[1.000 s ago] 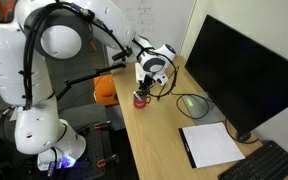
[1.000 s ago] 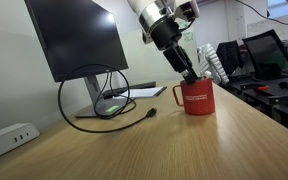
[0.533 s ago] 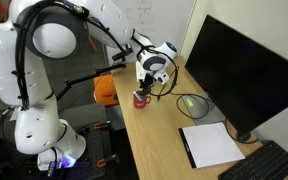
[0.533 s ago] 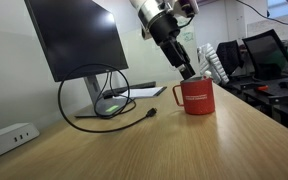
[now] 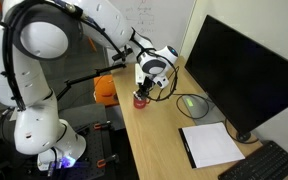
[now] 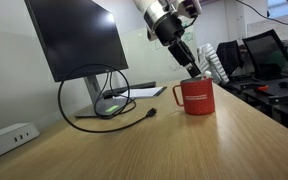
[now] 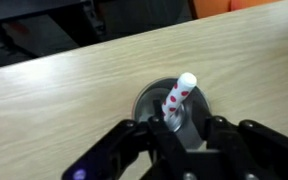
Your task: Remove the marker from the mug cup and place it on the table
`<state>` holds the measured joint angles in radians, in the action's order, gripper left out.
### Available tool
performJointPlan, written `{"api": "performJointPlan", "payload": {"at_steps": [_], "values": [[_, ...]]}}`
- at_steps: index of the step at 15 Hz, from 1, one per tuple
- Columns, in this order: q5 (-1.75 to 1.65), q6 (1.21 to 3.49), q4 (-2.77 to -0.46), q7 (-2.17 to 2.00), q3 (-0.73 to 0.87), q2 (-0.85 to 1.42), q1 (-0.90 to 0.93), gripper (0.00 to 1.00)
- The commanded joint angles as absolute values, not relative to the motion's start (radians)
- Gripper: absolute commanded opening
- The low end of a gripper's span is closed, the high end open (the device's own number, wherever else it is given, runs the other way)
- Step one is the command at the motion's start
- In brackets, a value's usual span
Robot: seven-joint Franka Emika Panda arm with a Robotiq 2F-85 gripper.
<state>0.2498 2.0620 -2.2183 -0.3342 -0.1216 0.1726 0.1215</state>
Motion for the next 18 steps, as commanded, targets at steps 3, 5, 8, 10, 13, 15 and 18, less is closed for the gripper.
{"api": "performJointPlan", "payload": {"at_steps": [3,5,8,10,13,15,18], "values": [[0.249,2.018,-2.225,-0.318,-0.114,0.18,0.125,0.43],[0.245,2.019,-2.225,-0.321,-0.114,0.189,0.127,0.41],[0.245,2.009,-2.216,-0.319,-0.114,0.21,0.128,0.41],[0.242,2.002,-2.213,-0.319,-0.114,0.215,0.128,0.35],[0.246,1.999,-2.209,-0.314,-0.113,0.225,0.128,0.24],[0.252,2.0,-2.205,-0.308,-0.114,0.232,0.126,0.01],[0.261,1.997,-2.204,-0.297,-0.113,0.213,0.122,0.05]]}}
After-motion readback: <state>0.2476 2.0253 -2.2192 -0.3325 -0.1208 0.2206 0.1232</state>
